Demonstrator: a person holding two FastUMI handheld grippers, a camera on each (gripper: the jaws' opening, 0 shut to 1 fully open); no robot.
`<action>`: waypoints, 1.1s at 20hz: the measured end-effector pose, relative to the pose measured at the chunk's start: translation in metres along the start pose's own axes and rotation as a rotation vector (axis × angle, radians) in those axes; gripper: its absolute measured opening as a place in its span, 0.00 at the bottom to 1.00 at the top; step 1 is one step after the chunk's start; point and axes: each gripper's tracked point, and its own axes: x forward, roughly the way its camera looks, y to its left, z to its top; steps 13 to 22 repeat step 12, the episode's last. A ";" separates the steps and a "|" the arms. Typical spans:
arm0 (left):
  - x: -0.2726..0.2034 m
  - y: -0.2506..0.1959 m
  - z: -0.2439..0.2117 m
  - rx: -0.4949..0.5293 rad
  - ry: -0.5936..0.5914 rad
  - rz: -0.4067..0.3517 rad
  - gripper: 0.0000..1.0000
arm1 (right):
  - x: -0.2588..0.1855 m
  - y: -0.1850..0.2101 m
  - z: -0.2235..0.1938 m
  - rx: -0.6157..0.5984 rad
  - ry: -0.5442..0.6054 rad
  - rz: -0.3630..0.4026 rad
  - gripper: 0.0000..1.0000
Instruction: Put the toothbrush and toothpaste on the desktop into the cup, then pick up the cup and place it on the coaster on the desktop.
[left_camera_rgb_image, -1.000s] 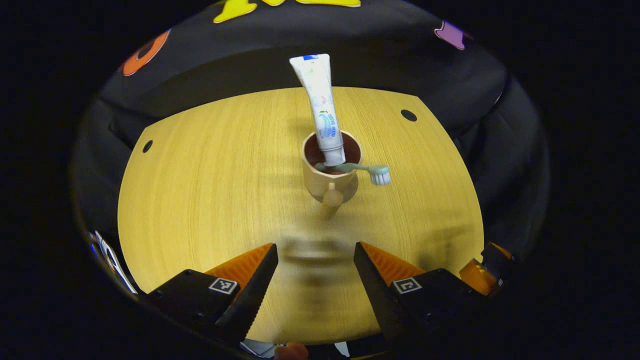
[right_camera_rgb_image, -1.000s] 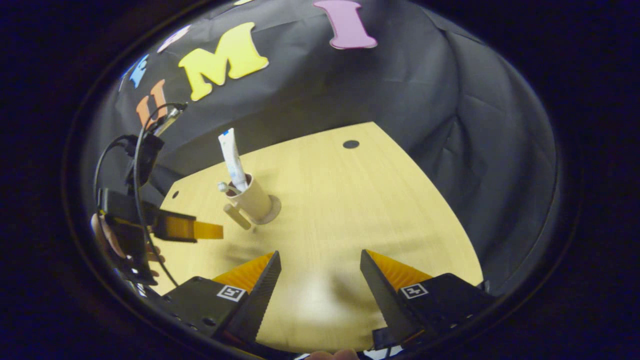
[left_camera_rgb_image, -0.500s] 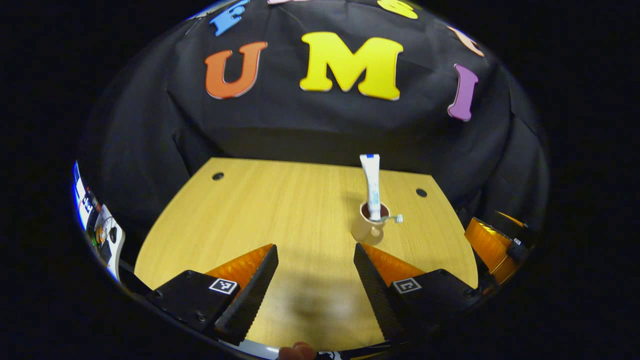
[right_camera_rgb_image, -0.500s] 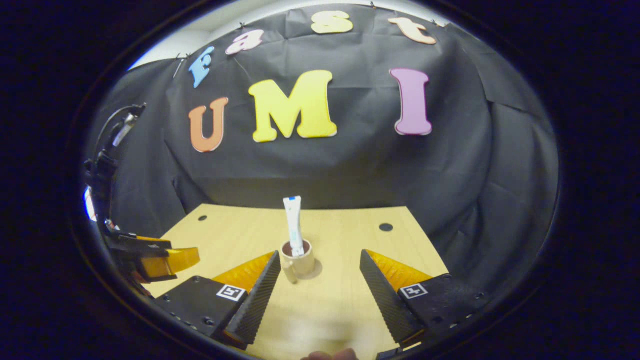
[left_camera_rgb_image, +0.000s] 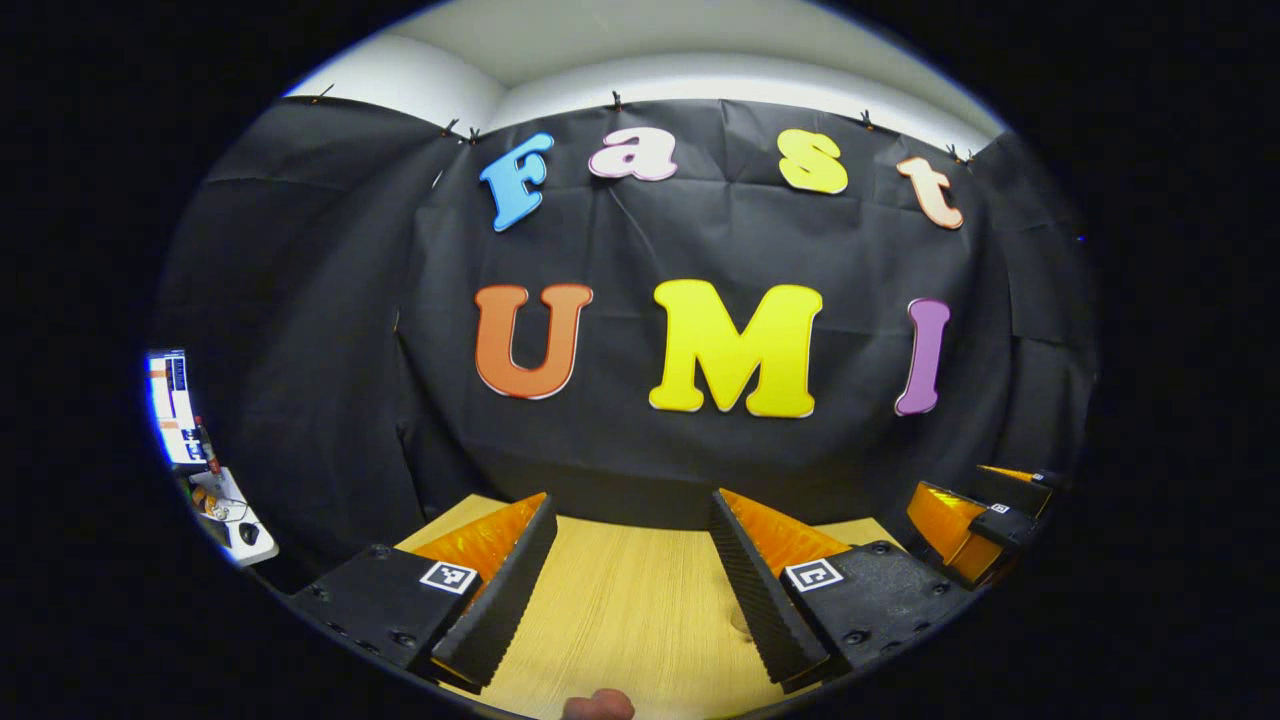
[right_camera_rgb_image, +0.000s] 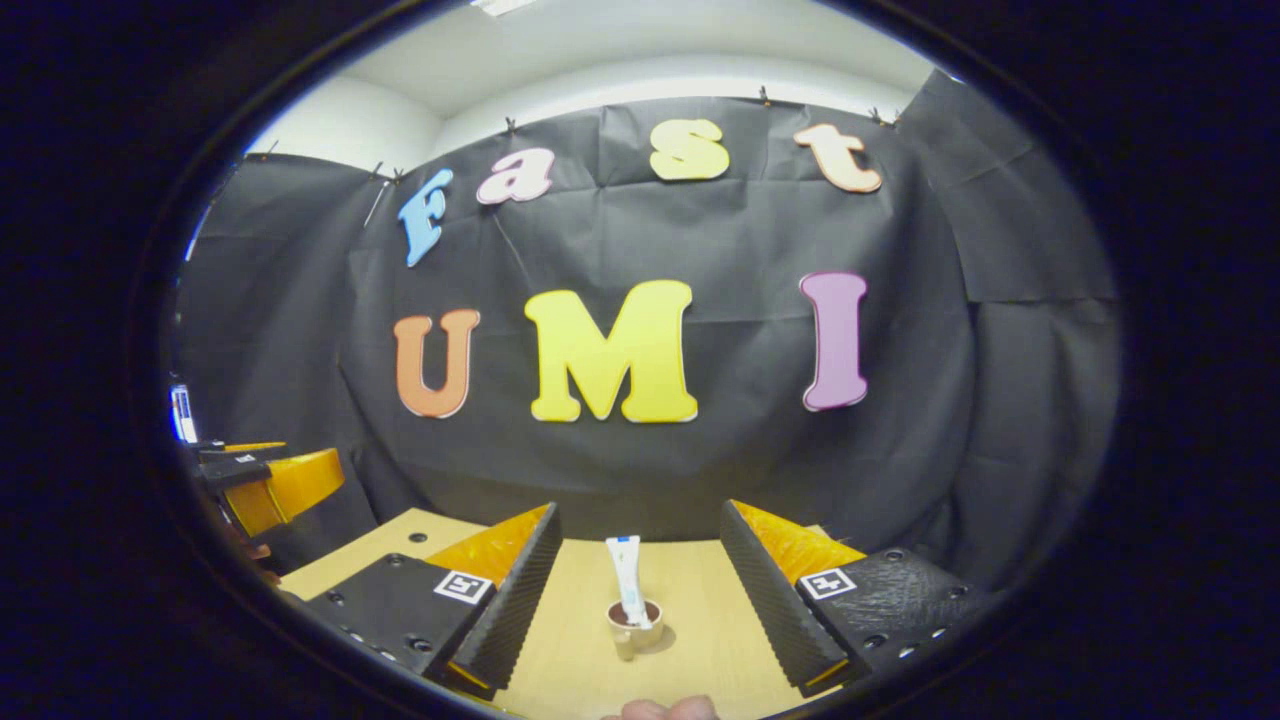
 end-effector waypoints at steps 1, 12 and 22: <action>0.000 0.000 -0.001 0.003 -0.013 0.004 0.96 | 0.000 0.003 0.000 -0.015 -0.007 -0.004 0.95; -0.001 -0.003 -0.003 -0.030 -0.004 -0.007 0.96 | -0.005 0.026 -0.014 -0.042 -0.010 0.025 0.92; -0.001 -0.003 -0.003 -0.030 -0.004 -0.007 0.96 | -0.005 0.026 -0.014 -0.042 -0.010 0.025 0.92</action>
